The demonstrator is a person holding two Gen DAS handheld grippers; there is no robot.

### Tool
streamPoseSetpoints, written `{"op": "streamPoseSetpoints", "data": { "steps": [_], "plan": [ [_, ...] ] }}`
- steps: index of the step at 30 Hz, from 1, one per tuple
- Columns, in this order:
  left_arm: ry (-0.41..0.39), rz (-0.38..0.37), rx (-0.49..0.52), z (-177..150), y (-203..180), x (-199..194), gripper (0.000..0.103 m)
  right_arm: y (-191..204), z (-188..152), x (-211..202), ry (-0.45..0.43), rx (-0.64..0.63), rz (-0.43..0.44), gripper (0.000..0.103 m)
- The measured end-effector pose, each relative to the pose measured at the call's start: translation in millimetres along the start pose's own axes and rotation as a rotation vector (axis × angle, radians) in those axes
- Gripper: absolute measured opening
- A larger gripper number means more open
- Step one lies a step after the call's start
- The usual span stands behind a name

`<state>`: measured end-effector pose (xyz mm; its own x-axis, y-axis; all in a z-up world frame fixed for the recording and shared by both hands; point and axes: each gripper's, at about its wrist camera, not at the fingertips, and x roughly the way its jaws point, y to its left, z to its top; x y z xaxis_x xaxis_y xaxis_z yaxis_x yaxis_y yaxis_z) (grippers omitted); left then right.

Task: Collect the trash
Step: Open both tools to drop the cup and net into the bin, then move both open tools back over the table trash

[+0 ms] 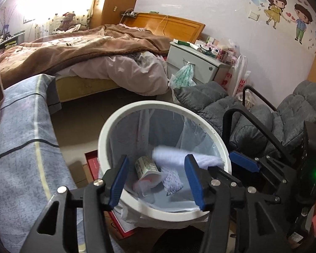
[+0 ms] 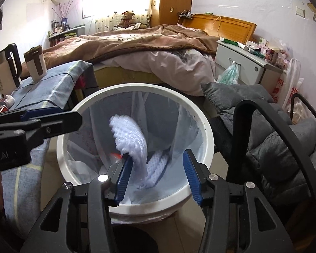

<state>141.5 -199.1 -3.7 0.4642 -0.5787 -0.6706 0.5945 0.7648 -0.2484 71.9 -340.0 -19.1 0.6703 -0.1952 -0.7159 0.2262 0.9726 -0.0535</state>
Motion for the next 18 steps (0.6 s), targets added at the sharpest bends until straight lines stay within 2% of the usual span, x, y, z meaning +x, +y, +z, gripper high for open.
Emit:
{"op": "streamPoseSetpoints", "data": {
  "steps": [6, 9, 15, 18],
  "plan": [
    [-0.044, 0.017, -0.03, 0, 14, -26, 0.058, 6, 0, -6, -0.008, 0.006, 0.005, 0.05],
    [-0.078, 0.031, -0.041, -3, 22, -44, 0.058, 8, 0, -11, -0.015, 0.03, 0.039, 0.05],
    [-0.139, 0.055, -0.058, -12, 37, -83, 0.058, 24, 2, -33, -0.069, 0.032, 0.084, 0.05],
    [-0.158, 0.098, -0.064, -20, 45, -99, 0.059, 36, 2, -45, -0.101, 0.025, 0.113, 0.05]
  ]
}}
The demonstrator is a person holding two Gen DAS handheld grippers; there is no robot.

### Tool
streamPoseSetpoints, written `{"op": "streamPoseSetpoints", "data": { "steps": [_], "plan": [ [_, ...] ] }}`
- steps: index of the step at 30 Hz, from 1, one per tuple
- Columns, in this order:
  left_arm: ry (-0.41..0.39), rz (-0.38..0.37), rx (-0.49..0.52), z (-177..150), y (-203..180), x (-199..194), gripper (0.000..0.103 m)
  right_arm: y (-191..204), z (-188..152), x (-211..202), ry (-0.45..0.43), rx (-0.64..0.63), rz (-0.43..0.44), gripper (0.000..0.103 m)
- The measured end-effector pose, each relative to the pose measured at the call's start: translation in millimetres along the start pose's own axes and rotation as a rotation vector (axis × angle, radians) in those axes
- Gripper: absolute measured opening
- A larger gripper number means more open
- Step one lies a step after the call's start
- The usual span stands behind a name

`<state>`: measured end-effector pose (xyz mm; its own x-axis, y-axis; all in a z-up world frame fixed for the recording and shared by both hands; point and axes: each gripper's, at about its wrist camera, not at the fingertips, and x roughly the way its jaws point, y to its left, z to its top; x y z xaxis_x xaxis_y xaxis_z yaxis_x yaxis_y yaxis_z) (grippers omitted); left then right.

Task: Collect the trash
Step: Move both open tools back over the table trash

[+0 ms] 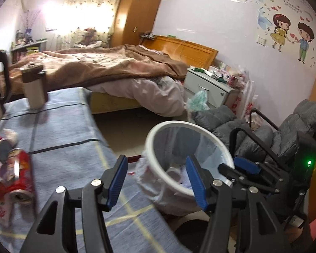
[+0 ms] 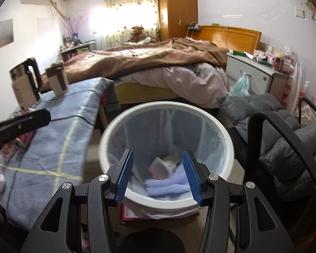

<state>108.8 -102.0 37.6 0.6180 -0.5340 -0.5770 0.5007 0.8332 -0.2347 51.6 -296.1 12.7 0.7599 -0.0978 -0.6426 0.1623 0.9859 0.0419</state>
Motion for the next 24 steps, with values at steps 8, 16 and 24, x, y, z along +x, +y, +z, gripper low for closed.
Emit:
{"op": "streamPoseSetpoints", "data": {
  "steps": [8, 16, 24],
  "plan": [
    [-0.056, 0.078, -0.036, -17, 32, -50, 0.06, 43, -1, -19, -0.05, -0.036, 0.1, 0.05],
    [-0.093, 0.191, -0.074, -41, 67, -93, 0.06, 89, -13, -26, -0.056, -0.09, 0.212, 0.05],
    [-0.111, 0.288, -0.116, -71, 100, -135, 0.063, 138, -29, -27, -0.037, -0.158, 0.363, 0.05]
  ]
}}
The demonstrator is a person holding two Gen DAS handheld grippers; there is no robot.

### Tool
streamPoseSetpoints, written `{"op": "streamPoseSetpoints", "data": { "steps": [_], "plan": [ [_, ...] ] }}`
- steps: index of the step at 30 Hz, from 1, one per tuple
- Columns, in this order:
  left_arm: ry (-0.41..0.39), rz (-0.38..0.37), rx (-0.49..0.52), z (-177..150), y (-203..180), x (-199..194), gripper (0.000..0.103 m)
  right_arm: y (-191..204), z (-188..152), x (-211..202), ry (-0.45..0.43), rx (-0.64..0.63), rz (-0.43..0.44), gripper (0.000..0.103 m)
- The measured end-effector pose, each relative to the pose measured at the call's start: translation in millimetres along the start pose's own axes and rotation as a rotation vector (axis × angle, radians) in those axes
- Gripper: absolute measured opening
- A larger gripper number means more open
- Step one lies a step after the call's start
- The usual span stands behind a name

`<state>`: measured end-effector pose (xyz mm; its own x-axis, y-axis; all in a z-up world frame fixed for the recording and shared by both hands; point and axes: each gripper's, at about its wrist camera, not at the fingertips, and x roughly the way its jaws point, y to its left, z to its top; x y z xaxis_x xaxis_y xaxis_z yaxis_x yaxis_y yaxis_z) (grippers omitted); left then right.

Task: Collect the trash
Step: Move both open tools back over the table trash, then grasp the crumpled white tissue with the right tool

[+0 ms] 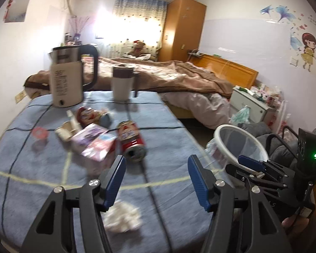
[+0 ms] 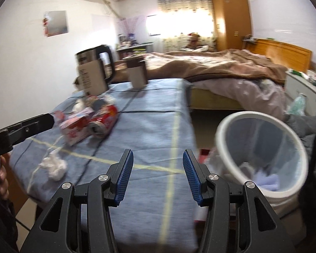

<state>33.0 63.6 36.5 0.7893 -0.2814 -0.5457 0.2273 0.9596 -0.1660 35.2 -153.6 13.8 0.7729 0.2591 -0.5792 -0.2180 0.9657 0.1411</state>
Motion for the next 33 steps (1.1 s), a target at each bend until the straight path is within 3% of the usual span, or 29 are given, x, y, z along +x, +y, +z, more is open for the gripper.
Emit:
{"op": "streamPoseSetpoints", "data": {
  "steps": [4, 13, 20, 33],
  "plan": [
    [-0.013, 0.065, -0.04, -12, 25, -15, 0.063, 26, -4, 10, 0.016, -0.041, 0.086, 0.05],
    [-0.007, 0.137, -0.124, -28, 66, -27, 0.064, 80, -10, 32, 0.055, -0.14, 0.256, 0.05],
    [0.0, 0.173, -0.165, -39, 91, -34, 0.064, 112, -17, 54, 0.103, -0.188, 0.398, 0.061],
    [0.012, 0.16, -0.193, -36, 112, -23, 0.064, 148, -21, 97, 0.193, -0.228, 0.408, 0.061]
  ]
}}
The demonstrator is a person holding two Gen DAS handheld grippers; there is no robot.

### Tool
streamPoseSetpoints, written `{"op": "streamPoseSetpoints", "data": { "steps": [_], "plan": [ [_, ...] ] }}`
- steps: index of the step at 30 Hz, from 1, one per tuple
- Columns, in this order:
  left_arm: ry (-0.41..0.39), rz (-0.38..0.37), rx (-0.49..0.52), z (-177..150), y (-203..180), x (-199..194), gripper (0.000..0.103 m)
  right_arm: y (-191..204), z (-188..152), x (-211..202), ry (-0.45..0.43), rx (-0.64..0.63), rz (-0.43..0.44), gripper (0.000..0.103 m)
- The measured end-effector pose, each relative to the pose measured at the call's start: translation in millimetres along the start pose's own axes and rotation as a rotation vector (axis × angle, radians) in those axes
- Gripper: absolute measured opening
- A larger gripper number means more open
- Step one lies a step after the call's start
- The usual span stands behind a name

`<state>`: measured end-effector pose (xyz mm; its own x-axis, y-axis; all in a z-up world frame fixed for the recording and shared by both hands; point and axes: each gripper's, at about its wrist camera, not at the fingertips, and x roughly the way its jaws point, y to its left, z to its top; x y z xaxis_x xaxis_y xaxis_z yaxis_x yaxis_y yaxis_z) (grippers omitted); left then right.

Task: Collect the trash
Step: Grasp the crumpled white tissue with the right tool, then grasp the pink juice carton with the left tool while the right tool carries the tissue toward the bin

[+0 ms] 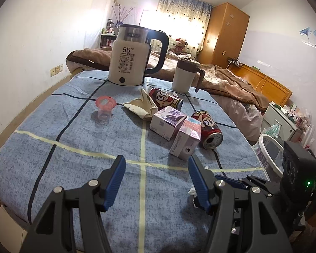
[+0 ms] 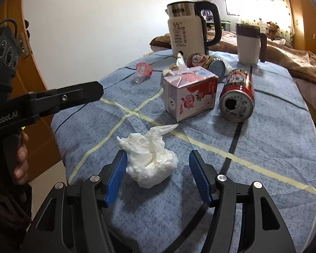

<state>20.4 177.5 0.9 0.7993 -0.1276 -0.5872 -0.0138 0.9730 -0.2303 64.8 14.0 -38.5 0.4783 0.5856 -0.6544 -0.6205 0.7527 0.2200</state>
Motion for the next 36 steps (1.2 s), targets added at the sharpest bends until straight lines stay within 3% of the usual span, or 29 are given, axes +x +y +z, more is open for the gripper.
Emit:
{"op": "streamPoseSetpoints", "data": {
  "steps": [2, 4, 7, 21, 36],
  "plan": [
    [0.005, -0.011, 0.001, 1, 1, 4, 0.064, -4, -1, 4, 0.001, 0.021, -0.006, 0.051],
    [0.012, -0.02, 0.004, 3, 1, 8, 0.064, -7, -1, 5, 0.005, 0.032, -0.018, 0.029],
    [0.022, -0.041, 0.006, 5, -1, 16, 0.064, -9, 0, 4, 0.003, 0.036, -0.01, 0.024],
    [0.059, -0.124, 0.06, 20, -25, 54, 0.068, -42, 3, -9, -0.027, 0.13, -0.126, 0.02],
    [0.124, -0.137, 0.105, 35, -43, 103, 0.068, -67, 9, -27, -0.06, 0.204, -0.195, 0.02]
  ]
}}
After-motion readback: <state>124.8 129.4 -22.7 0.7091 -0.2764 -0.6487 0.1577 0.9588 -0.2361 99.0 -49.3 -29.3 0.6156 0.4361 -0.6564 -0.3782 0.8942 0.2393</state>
